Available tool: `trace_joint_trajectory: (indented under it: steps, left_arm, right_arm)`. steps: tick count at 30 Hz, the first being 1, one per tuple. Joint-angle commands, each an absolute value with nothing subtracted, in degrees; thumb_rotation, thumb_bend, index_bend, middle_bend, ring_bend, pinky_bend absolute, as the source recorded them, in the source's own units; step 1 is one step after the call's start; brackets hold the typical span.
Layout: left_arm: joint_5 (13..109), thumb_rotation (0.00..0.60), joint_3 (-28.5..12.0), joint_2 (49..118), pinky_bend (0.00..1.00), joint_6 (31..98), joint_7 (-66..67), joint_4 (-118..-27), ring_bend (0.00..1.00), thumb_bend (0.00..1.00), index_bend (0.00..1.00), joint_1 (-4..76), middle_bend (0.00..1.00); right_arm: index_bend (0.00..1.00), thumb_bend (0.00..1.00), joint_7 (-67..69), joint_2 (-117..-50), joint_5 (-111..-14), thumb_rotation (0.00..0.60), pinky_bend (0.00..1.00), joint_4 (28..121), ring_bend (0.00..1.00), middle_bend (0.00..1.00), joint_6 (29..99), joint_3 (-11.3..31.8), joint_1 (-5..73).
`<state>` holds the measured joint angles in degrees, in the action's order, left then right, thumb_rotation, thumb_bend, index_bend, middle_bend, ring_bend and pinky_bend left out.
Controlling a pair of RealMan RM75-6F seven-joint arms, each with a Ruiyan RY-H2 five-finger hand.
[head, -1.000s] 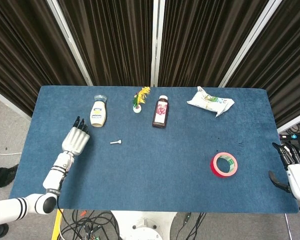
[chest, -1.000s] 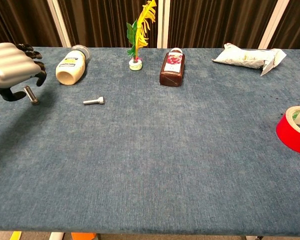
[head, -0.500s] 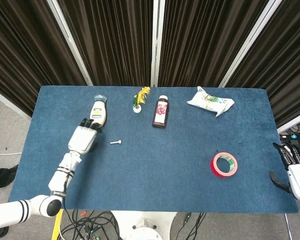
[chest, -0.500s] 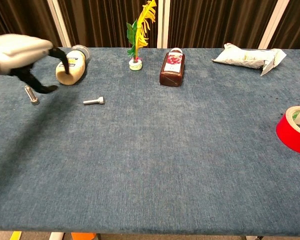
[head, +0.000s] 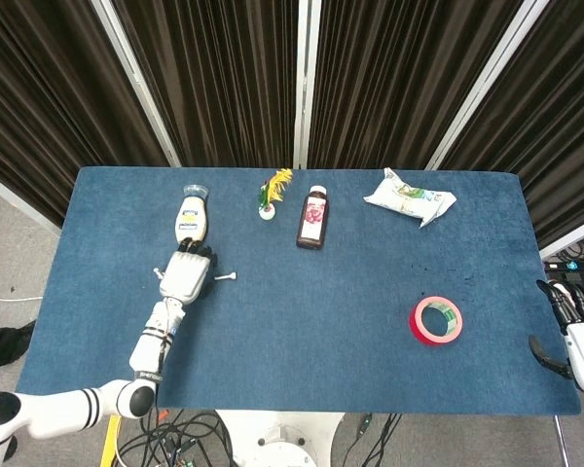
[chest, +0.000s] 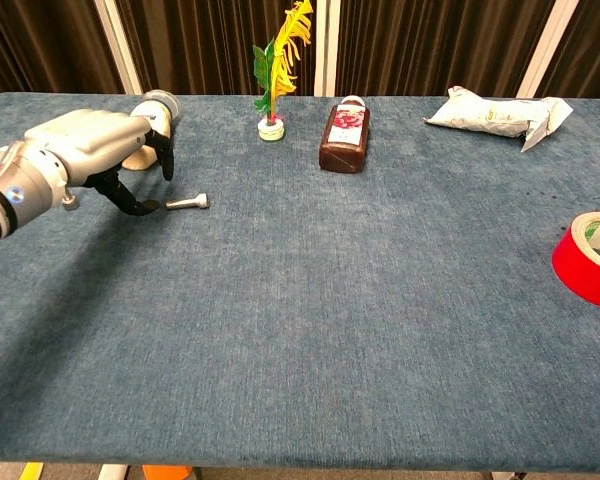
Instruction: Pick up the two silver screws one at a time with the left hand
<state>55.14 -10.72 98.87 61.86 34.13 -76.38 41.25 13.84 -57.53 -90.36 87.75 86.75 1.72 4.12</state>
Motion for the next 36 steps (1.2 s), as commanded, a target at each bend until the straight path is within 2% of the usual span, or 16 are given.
trace_joint_trajectory:
  steps: [1,12,22,36]
  left_arm:
    - [53.65,0.600,-11.52,100.25,0.14,61.26,34.41,-74.98,0.16,0.29,0.45,41.64,0.28]
    - [51.71,0.600,-12.29,102.70,0.14,60.56,34.48,-72.08,0.16,0.30,0.47,42.02,0.28]
    - [50.87,0.596,-12.55,103.70,0.14,59.64,34.28,-71.04,0.16,0.36,0.47,42.28,0.28]
    - [52.62,0.600,-12.43,103.17,0.14,60.22,33.52,-71.74,0.16,0.41,0.55,42.17,0.29]
  right_arm:
    - [0.06,0.27,14.04,-57.57,-90.46,0.600,0.04,87.62,0.00,0.15,86.76,1.68,4.11]
    - [0.06,0.27,14.46,-57.54,-90.53,0.600,0.04,87.26,0.00,0.16,86.96,1.59,3.82]
    - [0.06,0.27,14.68,-57.47,-90.61,0.600,0.04,87.15,0.00,0.16,87.22,1.58,3.60]
    - [0.06,0.27,14.86,-57.45,-90.60,0.600,0.04,87.07,0.00,0.16,87.26,1.61,3.47]
